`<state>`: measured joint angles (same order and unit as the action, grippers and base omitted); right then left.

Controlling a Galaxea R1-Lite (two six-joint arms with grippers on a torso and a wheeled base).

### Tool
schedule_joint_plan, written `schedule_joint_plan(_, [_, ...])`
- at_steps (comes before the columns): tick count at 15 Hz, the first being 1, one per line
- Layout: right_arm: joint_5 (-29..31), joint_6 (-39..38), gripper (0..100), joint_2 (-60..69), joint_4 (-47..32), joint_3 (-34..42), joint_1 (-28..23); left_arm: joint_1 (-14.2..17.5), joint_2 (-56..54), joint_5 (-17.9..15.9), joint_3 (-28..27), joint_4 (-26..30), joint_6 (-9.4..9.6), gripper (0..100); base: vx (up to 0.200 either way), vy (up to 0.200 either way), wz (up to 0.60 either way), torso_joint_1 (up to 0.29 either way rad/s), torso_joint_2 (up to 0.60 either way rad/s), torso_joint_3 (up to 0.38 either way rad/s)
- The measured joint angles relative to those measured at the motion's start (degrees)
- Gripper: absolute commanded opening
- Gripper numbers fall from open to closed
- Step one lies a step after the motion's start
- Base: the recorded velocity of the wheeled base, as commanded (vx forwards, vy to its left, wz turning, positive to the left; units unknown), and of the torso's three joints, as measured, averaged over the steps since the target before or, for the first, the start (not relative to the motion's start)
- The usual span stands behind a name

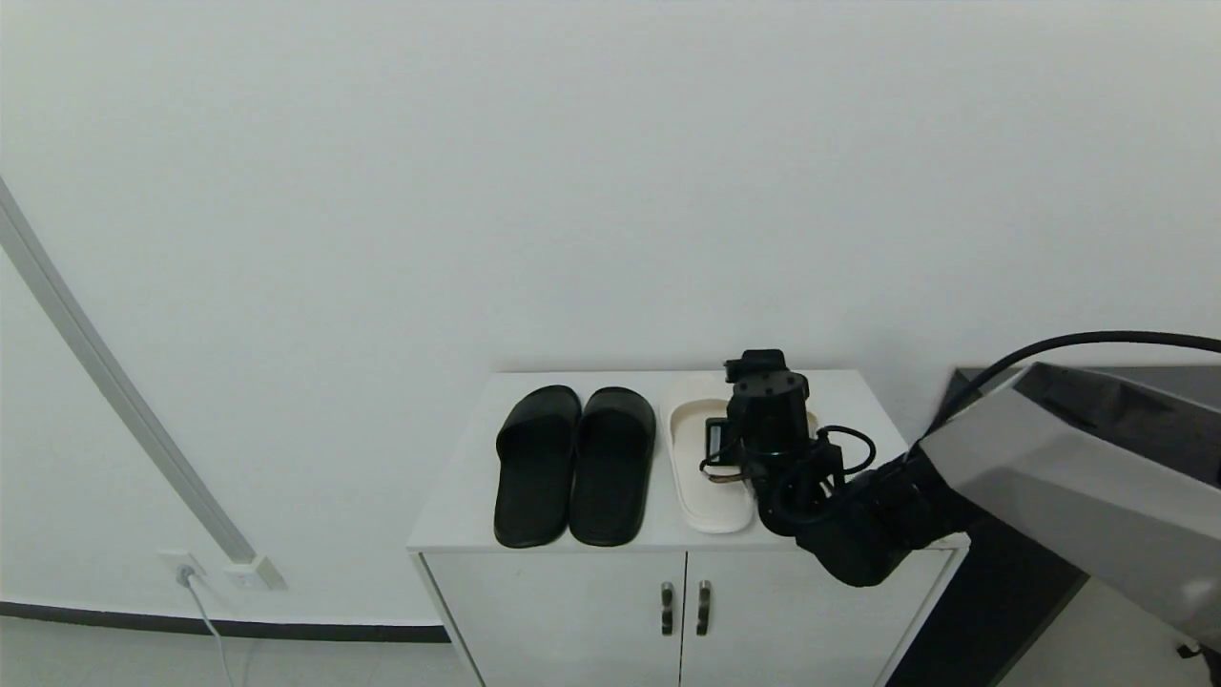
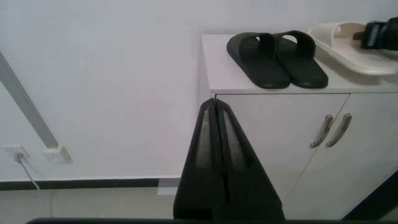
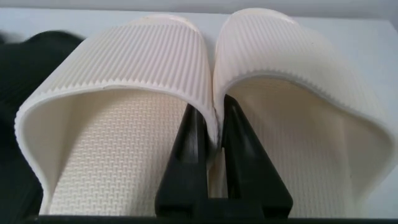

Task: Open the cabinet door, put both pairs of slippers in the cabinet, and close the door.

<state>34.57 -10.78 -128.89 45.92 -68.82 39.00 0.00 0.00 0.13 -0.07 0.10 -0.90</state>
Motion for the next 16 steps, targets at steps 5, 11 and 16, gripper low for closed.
schedule_joint_plan(5, [-18.94,6.05,0,18.72,7.64,24.42,1.07,0.00,0.00,0.02,0.07,0.00,0.06,0,0.000,0.000,0.00,0.000,0.00,0.000])
schedule_joint_plan(11, [-38.69,6.99,0,37.44,4.55,40.84,1.63,0.00,0.00,0.02,0.07,-0.02,0.04,0,0.000,0.000,0.00,0.000,0.00,0.000])
schedule_joint_plan(16, [-39.68,7.12,0,39.78,3.58,42.39,1.74,0.00,0.00,0.02,0.07,-0.02,0.06,0,-0.200,0.000,0.00,0.001,0.00,0.004])
